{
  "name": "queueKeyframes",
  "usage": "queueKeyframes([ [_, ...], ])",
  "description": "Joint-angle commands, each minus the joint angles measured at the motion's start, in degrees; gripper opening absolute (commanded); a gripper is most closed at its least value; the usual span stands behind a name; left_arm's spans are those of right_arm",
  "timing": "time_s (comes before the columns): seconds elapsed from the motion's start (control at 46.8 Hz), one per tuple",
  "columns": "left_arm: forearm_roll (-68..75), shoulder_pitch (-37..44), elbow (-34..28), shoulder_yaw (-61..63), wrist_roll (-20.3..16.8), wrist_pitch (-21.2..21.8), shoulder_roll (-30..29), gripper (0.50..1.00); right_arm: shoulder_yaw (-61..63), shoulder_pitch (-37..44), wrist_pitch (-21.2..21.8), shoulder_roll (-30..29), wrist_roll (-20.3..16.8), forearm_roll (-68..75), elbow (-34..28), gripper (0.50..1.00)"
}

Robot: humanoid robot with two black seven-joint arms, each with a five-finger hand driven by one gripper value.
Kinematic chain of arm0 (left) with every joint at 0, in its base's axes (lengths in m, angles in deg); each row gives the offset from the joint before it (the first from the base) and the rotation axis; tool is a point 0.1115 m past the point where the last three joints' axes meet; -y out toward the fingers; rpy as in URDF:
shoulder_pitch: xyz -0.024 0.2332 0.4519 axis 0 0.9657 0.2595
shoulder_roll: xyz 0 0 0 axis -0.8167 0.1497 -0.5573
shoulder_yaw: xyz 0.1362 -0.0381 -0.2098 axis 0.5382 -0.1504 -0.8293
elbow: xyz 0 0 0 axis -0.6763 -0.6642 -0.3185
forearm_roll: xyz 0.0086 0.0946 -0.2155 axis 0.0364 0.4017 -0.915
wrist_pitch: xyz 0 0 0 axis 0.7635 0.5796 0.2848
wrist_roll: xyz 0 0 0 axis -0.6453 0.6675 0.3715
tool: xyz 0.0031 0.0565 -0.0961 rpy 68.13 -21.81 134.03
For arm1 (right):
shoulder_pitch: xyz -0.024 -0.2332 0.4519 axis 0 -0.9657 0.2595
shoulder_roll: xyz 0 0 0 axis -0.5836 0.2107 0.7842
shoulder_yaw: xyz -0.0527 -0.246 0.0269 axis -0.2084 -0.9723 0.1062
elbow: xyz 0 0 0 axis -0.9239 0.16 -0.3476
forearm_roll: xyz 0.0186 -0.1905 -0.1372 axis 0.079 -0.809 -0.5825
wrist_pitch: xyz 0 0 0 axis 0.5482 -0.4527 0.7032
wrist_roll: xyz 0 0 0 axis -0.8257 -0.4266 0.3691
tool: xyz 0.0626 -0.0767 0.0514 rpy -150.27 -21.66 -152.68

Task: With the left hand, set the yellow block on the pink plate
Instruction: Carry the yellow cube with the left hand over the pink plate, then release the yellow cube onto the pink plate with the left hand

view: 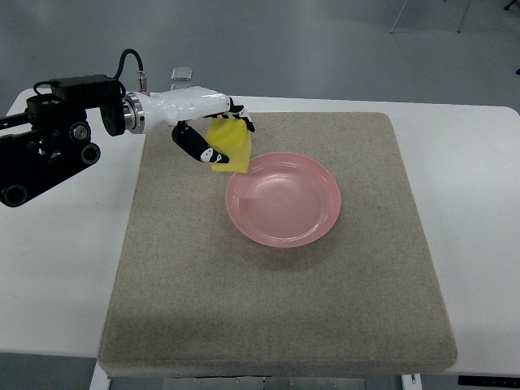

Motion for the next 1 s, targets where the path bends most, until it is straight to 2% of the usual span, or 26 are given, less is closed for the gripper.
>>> queueKeyframes([
  [0.0, 0.4, 0.3, 2.4, 1.1, -0.1, -0.7, 0.3, 0.500, 0.0, 0.0, 0.0, 0.0, 0.0, 0.0, 0.0, 0.924],
  [0.171, 1.4, 0.1, 2.7, 4.2, 0.0, -0.6, 2.4, 0.516, 0.0, 0.0, 0.0, 0.0, 0.0, 0.0, 0.0, 0.924],
  [0.342, 2.5, 0.3, 1.7, 4.2, 0.1, -0.6, 4.7, 0.730, 0.0, 0.0, -0.1, 0.0, 0.0, 0.0, 0.0, 0.924],
  [0.406, 2.5, 0.3, 1.4, 4.2, 0.2, -0.6, 5.2, 0.840, 0.0, 0.0, 0.0, 0.0, 0.0, 0.0, 0.0, 0.924],
  [0.47, 2.5, 0.3, 0.6, 4.2, 0.2, -0.6, 6.0, 0.895, 0.0, 0.0, 0.0, 0.0, 0.0, 0.0, 0.0, 0.924],
  [0.512, 2.5, 0.3, 0.0, 4.2, 0.2, -0.6, 6.5, 0.970, 0.0, 0.0, 0.0, 0.0, 0.0, 0.0, 0.0, 0.924],
  [0.534, 2.5, 0.3, -0.1, 4.2, 0.2, -0.6, 6.7, 0.992, 0.0, 0.0, 0.0, 0.0, 0.0, 0.0, 0.0, 0.924],
  [0.854, 0.6, -0.1, -0.4, 3.3, 0.2, -0.7, 5.9, 0.994, 0.0, 0.0, 0.0, 0.0, 0.0, 0.0, 0.0, 0.924],
  [0.982, -7.7, 0.2, -3.0, 1.6, 0.2, -0.7, 5.3, 0.994, 0.0, 0.0, -0.1, 0.0, 0.0, 0.0, 0.0, 0.924],
])
